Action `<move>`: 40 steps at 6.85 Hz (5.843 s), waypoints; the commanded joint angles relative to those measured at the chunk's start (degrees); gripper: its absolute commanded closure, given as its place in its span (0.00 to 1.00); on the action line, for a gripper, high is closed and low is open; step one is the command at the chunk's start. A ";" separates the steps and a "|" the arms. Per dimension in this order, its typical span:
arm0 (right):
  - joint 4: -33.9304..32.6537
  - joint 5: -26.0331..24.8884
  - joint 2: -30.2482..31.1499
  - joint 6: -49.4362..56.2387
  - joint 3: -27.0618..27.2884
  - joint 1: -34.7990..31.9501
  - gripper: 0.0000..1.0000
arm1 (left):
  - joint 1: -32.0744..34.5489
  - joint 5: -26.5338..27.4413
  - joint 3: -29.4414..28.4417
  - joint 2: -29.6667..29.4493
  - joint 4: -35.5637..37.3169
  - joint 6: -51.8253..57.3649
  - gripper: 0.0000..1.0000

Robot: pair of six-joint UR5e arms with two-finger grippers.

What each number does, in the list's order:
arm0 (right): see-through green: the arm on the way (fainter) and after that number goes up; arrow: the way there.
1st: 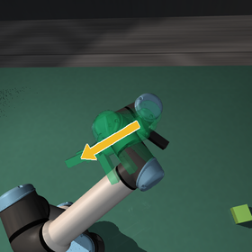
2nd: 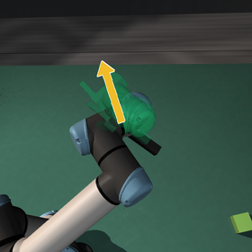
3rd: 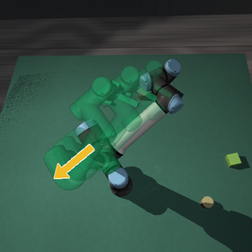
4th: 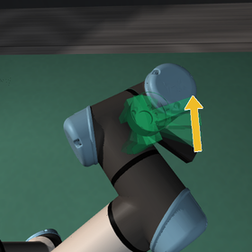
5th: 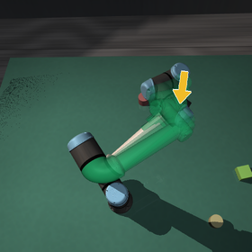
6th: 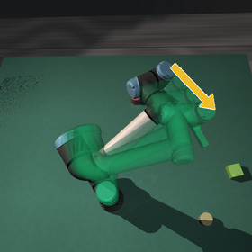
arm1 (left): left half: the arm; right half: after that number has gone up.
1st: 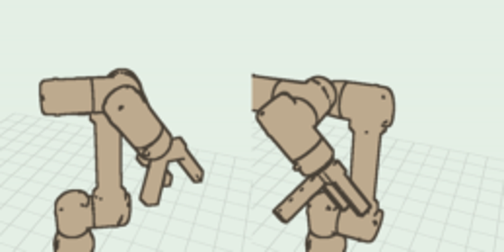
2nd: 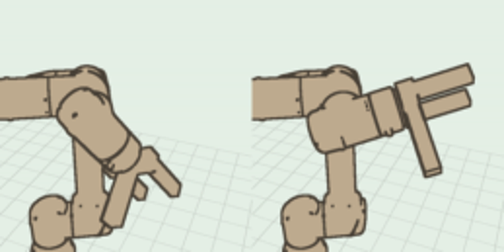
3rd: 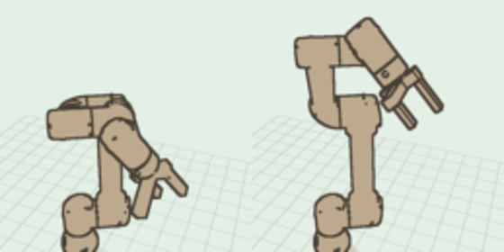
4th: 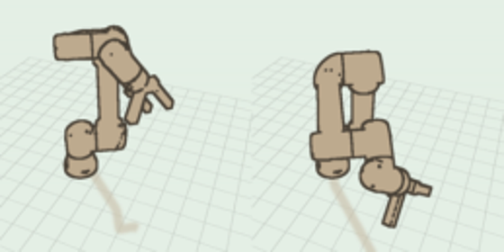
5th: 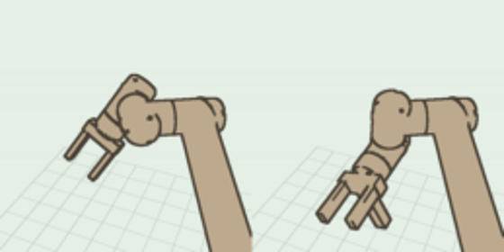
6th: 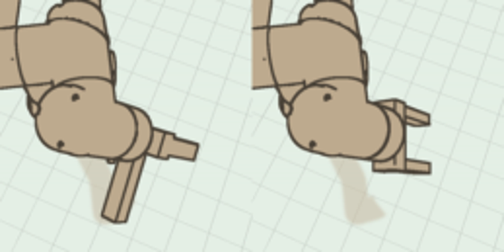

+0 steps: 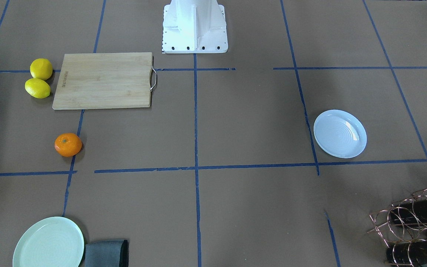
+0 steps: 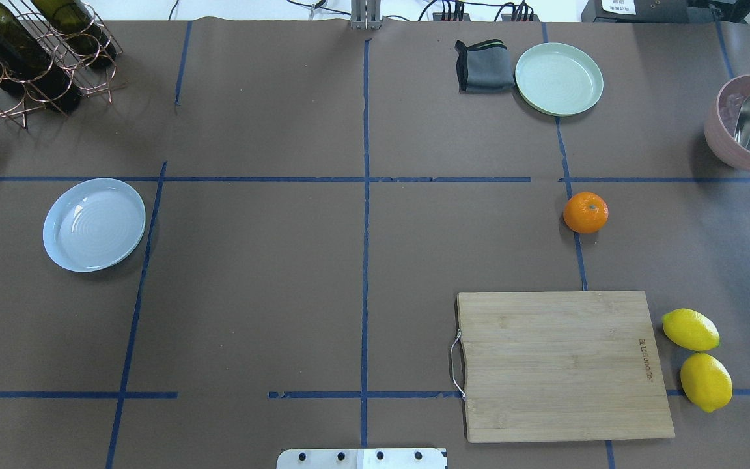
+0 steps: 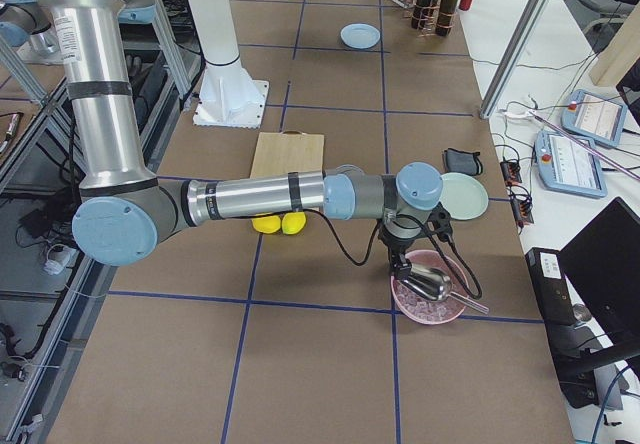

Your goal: Pick orange to plate

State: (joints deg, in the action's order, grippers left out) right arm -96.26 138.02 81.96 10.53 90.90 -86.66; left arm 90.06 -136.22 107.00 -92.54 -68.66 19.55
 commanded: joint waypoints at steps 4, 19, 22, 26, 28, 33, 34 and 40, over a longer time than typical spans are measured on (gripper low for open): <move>0.37 0.32 0.13 -1.74 0.77 0.44 0.00 | -2.50 0.43 -0.03 -0.88 -5.04 -0.30 0.00; 0.46 0.50 0.57 -1.82 0.86 1.23 0.00 | -32.23 3.33 -24.90 -5.63 -47.09 -50.14 0.18; 0.46 0.50 0.57 -1.82 0.86 1.23 0.00 | -32.67 3.33 -25.44 -5.72 -47.18 -50.05 0.65; 0.46 0.67 0.39 -2.43 1.47 1.23 0.00 | -33.28 2.54 -20.64 -5.98 -47.09 -50.05 1.00; 0.38 0.76 0.57 -3.93 3.05 1.23 0.00 | -32.76 -6.22 -16.66 -9.04 -47.09 -55.80 1.00; 0.55 0.68 0.65 -10.76 5.59 4.12 0.00 | -49.07 2.39 -21.18 -32.65 -47.44 -88.59 1.00; 0.55 0.67 0.66 -12.79 6.65 5.09 0.00 | -52.67 6.54 -24.26 -33.40 -51.62 -89.25 1.00; 2.47 0.24 -1.35 -30.28 13.35 17.56 0.00 | -56.13 12.11 -29.57 -34.02 -63.61 -96.90 0.94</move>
State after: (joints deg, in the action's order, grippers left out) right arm -95.13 138.35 81.60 -17.20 103.95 -71.76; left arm 34.13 -124.41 77.47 -126.53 -131.53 -77.29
